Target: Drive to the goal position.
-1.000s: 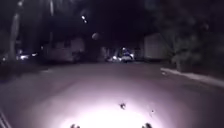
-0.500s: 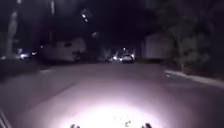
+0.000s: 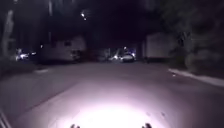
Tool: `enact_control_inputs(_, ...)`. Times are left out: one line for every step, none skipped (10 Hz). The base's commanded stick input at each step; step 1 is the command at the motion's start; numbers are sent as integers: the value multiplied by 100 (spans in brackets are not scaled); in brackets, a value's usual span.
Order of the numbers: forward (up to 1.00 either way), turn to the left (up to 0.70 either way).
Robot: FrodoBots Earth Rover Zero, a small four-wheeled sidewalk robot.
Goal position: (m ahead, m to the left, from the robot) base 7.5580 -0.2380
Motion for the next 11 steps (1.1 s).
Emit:
enact_control_inputs(70, 0)
enact_control_inputs(70, -9)
enact_control_inputs(70, -25)
enact_control_inputs(70, 0)
enact_control_inputs(70, 0)
enact_control_inputs(70, 0)
enact_control_inputs(70, 0)
enact_control_inputs(70, 0)
enact_control_inputs(70, 0)
enact_control_inputs(70, 0)
enact_control_inputs(70, 0)
